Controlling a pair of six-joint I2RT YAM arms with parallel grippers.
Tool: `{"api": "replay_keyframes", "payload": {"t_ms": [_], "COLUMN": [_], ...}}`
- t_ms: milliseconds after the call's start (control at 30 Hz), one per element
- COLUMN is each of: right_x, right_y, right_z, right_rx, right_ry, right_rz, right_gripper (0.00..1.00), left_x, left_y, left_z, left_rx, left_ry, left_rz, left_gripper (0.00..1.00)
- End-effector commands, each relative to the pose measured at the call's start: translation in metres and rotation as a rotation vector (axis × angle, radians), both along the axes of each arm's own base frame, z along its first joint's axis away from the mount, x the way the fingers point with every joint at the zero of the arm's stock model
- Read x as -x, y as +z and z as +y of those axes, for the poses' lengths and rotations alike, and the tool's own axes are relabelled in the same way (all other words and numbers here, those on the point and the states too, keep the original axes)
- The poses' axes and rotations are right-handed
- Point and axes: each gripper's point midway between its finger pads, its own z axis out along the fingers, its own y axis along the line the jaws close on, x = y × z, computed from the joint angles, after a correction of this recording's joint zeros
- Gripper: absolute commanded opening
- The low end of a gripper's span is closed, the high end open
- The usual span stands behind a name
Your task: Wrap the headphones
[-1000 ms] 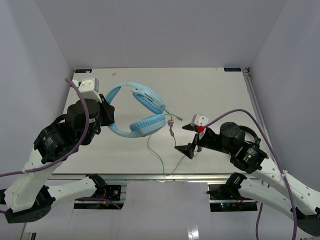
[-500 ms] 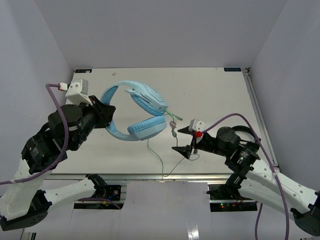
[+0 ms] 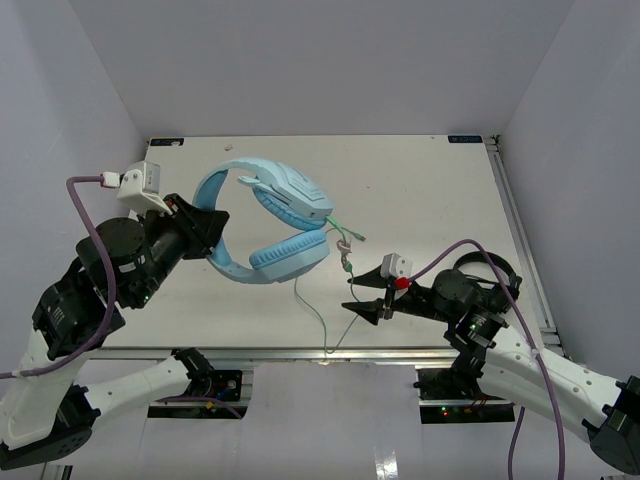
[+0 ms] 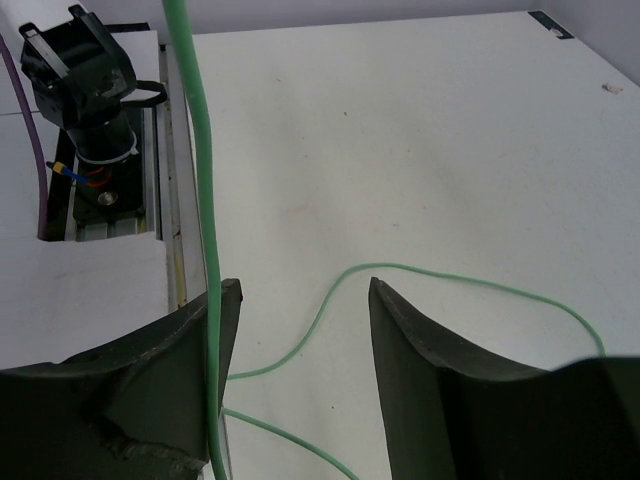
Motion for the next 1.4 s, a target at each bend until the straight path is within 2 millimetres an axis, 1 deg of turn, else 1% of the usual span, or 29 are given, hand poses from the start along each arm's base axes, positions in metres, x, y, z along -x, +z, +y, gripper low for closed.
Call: {"api": "replay_keyframes", "payload": {"t_ms": [0,167,300,367,433,500,567,600,633,667,700,733,767,867,1067,1100,1167,1200,1267,1300,1367], "right_x": [0.007,0.009,0.006,0.006,0.006,0.006,0.007,0.006,0.006,0.006,0.005,0.005,0.004,-0.002,-0.01,-0.011,-0.017,-0.021,-0.029,-0.035,-0.045], "right_y": [0.017,0.017,0.011,0.009,0.008,0.004,0.004,0.002,0.006,0.006,0.007,0.009,0.009,0.013,0.034,0.037,0.036,0.042,0.041,0.045,0.041], "right_z": [0.01,0.012,0.012,0.013,0.014,0.016,0.02,0.021,0.024,0.026,0.027,0.029,0.029,0.029,0.036,0.038,0.043,0.045,0.048,0.049,0.051], "right_rx": [-0.086,-0.094,-0.09,-0.091,-0.094,-0.091,-0.092,-0.086,-0.089,-0.083,-0.082,-0.084,-0.082,-0.083,-0.085,-0.081,-0.057,-0.057,-0.036,-0.029,0.011], "right_ry": [0.064,0.082,0.069,0.07,0.071,0.079,0.099,0.103,0.113,0.118,0.119,0.12,0.119,0.09,0.085,0.086,0.078,0.065,0.04,0.02,-0.016], "right_rz": [-0.037,-0.036,-0.028,-0.025,-0.023,-0.015,-0.013,-0.006,-0.011,-0.004,0.0,0.003,0.004,-0.007,-0.033,-0.035,-0.023,-0.037,-0.034,-0.043,-0.036], "right_gripper": [0.6,0.6,0.58,0.57,0.5,0.45,0.36,0.32,0.29,0.16,0.11,0.08,0.08,0.08,0.08,0.08,0.08,0.08,0.08,0.08,0.08], "left_x": [0.004,0.005,0.007,0.008,0.013,0.02,0.026,0.031,0.038,0.04,0.043,0.046,0.055,0.065,0.074,0.079,0.084,0.088,0.088,0.09,0.093], "left_y": [0.032,0.033,0.036,0.037,0.037,0.045,0.045,0.042,0.046,0.041,0.041,0.042,0.04,0.03,0.019,0.015,0.005,0.001,-0.012,-0.018,-0.029], "left_z": [-0.008,-0.006,-0.003,-0.005,-0.013,-0.023,-0.036,-0.043,-0.052,-0.06,-0.067,-0.074,-0.086,-0.109,-0.133,-0.14,-0.151,-0.155,-0.163,-0.166,-0.169], "left_rx": [0.165,0.174,0.187,0.196,0.218,0.257,0.279,0.28,0.296,0.295,0.304,0.315,0.316,0.323,0.285,0.278,0.265,0.259,0.235,0.226,0.205], "left_ry": [-0.031,-0.029,-0.025,-0.035,-0.085,-0.159,-0.235,-0.285,-0.345,-0.383,-0.421,-0.46,-0.542,-0.67,-0.82,-0.874,-0.951,-0.988,-1.025,-1.047,-1.079], "left_rz": [-0.064,-0.07,-0.077,-0.078,-0.089,-0.116,-0.135,-0.133,-0.144,-0.134,-0.136,-0.142,-0.136,-0.127,-0.127,-0.121,-0.095,-0.08,-0.045,-0.033,-0.014], "left_gripper": [0.0,0.0,0.0,0.0,0.0,0.0,0.0,0.0,0.0,0.0,0.0,0.0,0.0,0.0,0.0,0.0,0.0,0.0,0.0,0.0,0.0]}}
